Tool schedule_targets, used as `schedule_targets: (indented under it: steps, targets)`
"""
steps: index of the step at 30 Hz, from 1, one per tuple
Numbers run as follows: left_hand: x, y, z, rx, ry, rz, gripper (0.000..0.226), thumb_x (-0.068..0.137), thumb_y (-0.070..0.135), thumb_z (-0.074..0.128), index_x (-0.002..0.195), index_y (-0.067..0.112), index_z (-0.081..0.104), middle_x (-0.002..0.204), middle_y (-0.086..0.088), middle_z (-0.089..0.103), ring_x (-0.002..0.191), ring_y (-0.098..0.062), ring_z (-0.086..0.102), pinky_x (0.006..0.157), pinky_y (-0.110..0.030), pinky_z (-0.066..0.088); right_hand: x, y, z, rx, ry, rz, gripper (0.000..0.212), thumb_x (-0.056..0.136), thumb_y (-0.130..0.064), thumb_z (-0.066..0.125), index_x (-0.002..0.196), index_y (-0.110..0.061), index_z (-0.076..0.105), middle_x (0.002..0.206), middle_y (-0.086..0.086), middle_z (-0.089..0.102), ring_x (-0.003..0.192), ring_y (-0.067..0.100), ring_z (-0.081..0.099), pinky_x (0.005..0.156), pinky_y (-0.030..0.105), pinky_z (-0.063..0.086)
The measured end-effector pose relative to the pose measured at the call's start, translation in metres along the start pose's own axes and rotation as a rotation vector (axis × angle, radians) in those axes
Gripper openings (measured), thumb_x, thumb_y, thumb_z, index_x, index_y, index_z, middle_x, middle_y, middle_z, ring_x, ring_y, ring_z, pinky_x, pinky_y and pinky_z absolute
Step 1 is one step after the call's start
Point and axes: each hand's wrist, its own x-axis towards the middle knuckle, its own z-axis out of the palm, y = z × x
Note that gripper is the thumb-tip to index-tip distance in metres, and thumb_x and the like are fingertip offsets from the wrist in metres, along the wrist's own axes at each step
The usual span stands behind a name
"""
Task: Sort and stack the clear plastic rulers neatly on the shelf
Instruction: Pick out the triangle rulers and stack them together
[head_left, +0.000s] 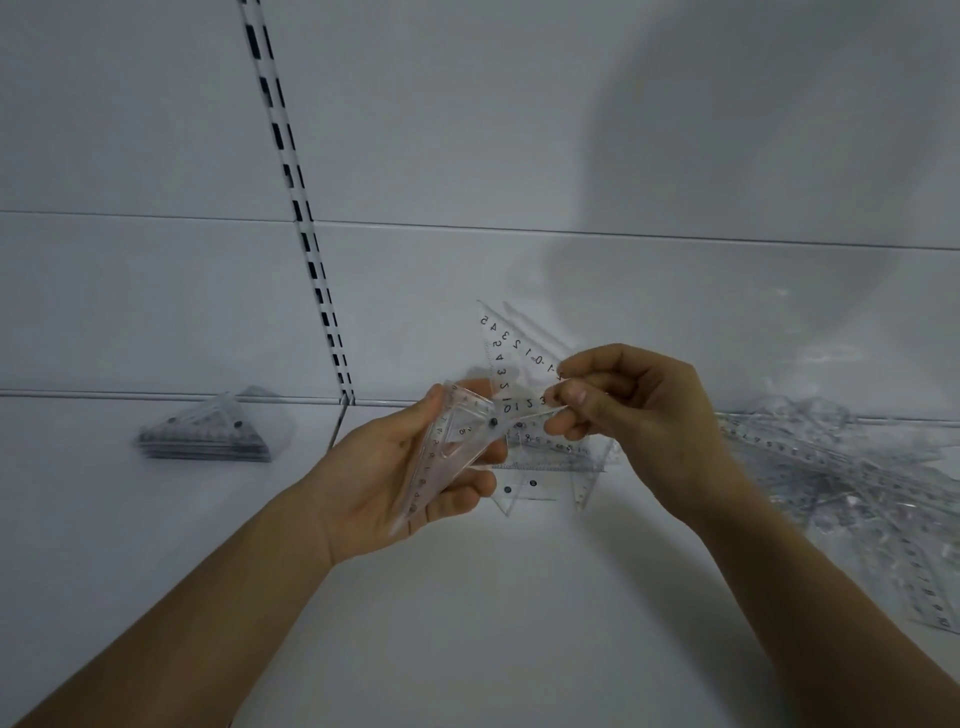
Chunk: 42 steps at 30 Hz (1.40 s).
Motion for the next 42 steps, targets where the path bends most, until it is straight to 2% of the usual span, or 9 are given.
schedule_targets:
  steps: [4,9,16,19,24,28,32,37,42]
  targets:
    - [0.001,0.005,-0.008,0.003,-0.048,0.076,0.037,0.103,0.042,0.042,0.126,0.024,0.064,0.097,-0.014,0.062,0.057,-0.013,0.043,0.045,-0.022,0.037,0.002,0.003,-0.009,-0.003,0.155,-0.014,0.007,0.087,0.0,0.071,0.092,-0.003,0.072,0.082,0.014,0.075,0.067,0.025,0.072,0.066,0.027,0.057]
    - [-0.001,0.006,-0.009,0.096,0.045,0.311,0.03,0.094,0.047,0.053,0.114,0.025,0.058,0.092,-0.006,0.06,0.056,-0.012,0.029,0.047,-0.023,0.018,-0.007,0.007,0.003,-0.152,0.107,-0.194,0.022,0.073,0.005,0.081,0.092,-0.006,0.079,0.098,0.006,0.078,0.096,0.019,0.075,0.087,0.03,0.06]
    - [-0.029,0.017,-0.024,0.42,0.261,0.517,0.038,0.09,-0.001,0.066,0.122,0.02,0.061,0.072,-0.007,0.047,0.048,-0.01,0.033,0.04,-0.019,0.028,-0.016,0.004,0.036,-0.66,0.077,-0.47,0.021,0.075,-0.01,0.088,0.095,-0.016,0.083,0.108,-0.006,0.076,0.098,-0.004,0.07,0.089,0.015,0.054]
    - [-0.055,0.035,-0.046,0.581,0.383,0.569,0.037,0.088,0.002,0.072,0.118,0.021,0.064,0.059,0.009,0.057,0.047,-0.01,0.037,0.041,-0.021,0.031,-0.014,0.001,0.067,-0.69,-0.025,-0.457,0.022,0.078,-0.01,0.086,0.097,-0.019,0.083,0.105,-0.009,0.077,0.097,-0.006,0.07,0.09,0.012,0.052]
    - [-0.106,0.068,-0.099,0.919,0.497,0.662,0.037,0.079,0.007,0.081,0.11,0.024,0.069,0.077,0.006,0.076,0.055,-0.002,0.064,0.049,-0.008,0.042,0.001,0.007,0.14,-0.674,-0.029,-0.443,0.019,0.08,-0.019,0.083,0.099,-0.019,0.082,0.093,-0.006,0.079,0.082,0.001,0.071,0.078,0.009,0.053]
    - [-0.132,0.082,-0.15,1.208,0.556,0.728,0.041,0.077,0.016,0.085,0.111,0.033,0.069,0.086,0.016,0.076,0.069,0.001,0.067,0.066,-0.005,0.044,0.012,0.015,0.193,-0.653,-0.021,-0.411,0.02,0.077,-0.012,0.086,0.097,-0.014,0.082,0.092,-0.001,0.079,0.086,0.006,0.071,0.082,0.007,0.052]
    - [-0.129,0.088,-0.19,1.279,0.574,0.779,0.042,0.08,0.02,0.084,0.111,0.041,0.068,0.086,0.026,0.073,0.052,-0.013,0.055,0.061,-0.013,0.048,0.024,0.025,0.23,-0.724,-0.018,-0.484,0.012,0.078,-0.011,0.082,0.09,-0.011,0.082,0.087,0.001,0.079,0.08,0.013,0.072,0.078,0.022,0.055]
    - [-0.112,0.082,-0.226,1.192,0.524,0.826,0.044,0.079,0.015,0.084,0.11,0.041,0.066,0.087,0.022,0.074,0.05,-0.026,0.045,0.061,-0.033,0.05,0.027,0.046,0.25,-0.684,0.054,-0.282,0.017,0.079,-0.011,0.086,0.09,-0.023,0.083,0.094,-0.016,0.076,0.095,-0.001,0.068,0.086,0.009,0.049]
    - [-0.101,0.075,-0.246,1.109,0.519,0.837,0.041,0.08,0.014,0.084,0.111,0.035,0.067,0.088,0.018,0.074,0.048,-0.009,0.038,0.057,-0.024,0.046,0.03,0.057,0.263,-0.629,0.085,-0.164,0.019,0.078,-0.015,0.087,0.088,-0.03,0.082,0.095,-0.026,0.071,0.096,-0.008,0.065,0.084,0.001,0.04]
